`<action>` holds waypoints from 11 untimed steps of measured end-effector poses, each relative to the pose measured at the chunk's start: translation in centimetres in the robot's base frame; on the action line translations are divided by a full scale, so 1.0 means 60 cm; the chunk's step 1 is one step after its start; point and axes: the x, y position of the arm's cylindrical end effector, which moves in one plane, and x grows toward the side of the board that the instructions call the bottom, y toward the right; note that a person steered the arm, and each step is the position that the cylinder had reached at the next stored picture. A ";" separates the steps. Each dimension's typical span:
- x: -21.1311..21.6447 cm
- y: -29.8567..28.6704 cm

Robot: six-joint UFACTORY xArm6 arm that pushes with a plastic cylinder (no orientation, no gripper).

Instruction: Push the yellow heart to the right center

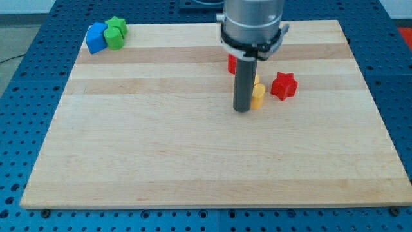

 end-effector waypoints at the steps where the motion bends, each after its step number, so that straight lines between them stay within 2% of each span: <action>1: -0.058 0.001; 3: -0.067 0.095; 5: -0.057 -0.076; 6: 0.001 -0.049; 7: 0.016 0.011; 9: 0.013 0.124; 11: -0.027 0.209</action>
